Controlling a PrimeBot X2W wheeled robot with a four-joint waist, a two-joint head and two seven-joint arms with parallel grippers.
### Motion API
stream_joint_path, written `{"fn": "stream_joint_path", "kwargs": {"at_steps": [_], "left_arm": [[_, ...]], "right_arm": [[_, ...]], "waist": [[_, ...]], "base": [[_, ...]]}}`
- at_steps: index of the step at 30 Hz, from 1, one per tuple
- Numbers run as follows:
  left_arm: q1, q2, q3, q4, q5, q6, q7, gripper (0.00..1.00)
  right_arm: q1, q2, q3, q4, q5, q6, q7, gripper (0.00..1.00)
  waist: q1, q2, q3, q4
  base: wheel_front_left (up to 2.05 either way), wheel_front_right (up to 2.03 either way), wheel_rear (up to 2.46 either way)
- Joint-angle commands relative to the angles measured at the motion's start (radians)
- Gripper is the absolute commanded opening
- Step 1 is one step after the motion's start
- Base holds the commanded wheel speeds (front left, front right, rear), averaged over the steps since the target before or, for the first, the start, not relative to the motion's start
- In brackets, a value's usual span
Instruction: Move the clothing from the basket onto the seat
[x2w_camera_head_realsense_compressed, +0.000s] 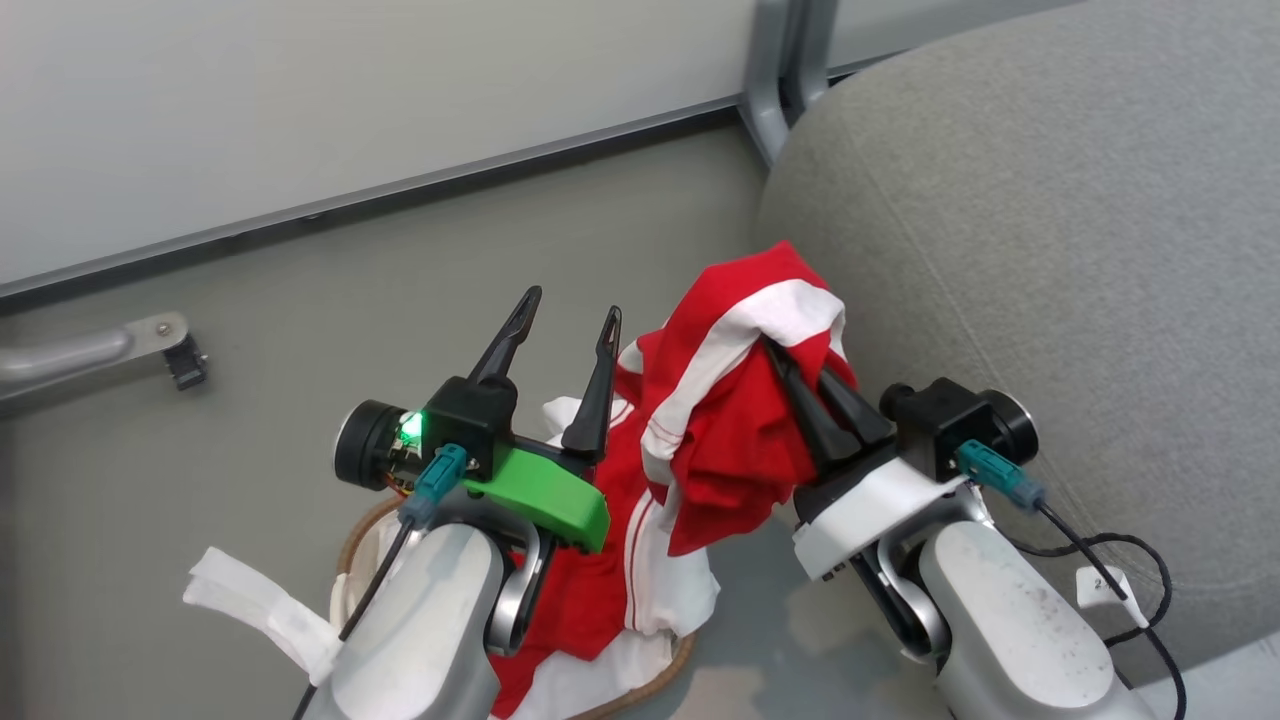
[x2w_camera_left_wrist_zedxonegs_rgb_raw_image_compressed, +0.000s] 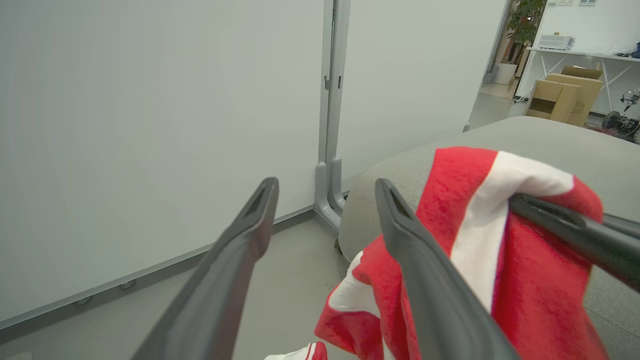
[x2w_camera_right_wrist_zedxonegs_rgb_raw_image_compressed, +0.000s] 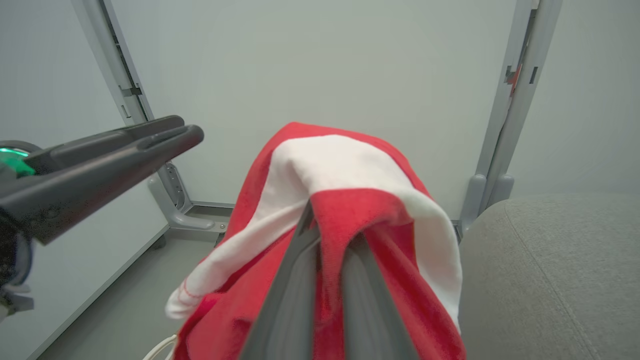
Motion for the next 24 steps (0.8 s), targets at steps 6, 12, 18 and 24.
{"fn": "stream_joint_path", "kwargs": {"at_steps": [6,12,18,24], "left_arm": [[0.024,0.004,0.017,-0.035,0.075,-0.025,0.0,1.0],[0.035,0.004,0.016,-0.058,0.111,-0.048,0.0,1.0],[0.036,0.004,0.005,-0.055,0.114,-0.051,0.0,1.0],[0.008,0.004,-0.015,-0.036,0.122,-0.058,0.0,1.0]], "right_arm": [[0.028,-0.003,-0.06,-0.051,0.014,-0.001,-0.005,0.0],[0.037,-0.002,-0.122,-0.064,0.008,-0.001,-0.005,0.0],[0.002,-0.005,-0.2,-0.043,-0.066,-0.001,-0.005,0.0],[-0.105,-0.085,-0.272,-0.017,-0.123,-0.001,-0.005,0.0]], "waist": [[0.0,-0.0001,0.062,-0.202],[0.0,-0.0001,0.094,-0.276],[0.0,-0.0001,0.126,-0.293],[0.0,-0.0001,0.187,-0.264]], "base": [[0.0,0.0,0.0],[0.0,0.0,0.0],[0.0,0.0,0.0],[0.0,0.0,0.0]]}}
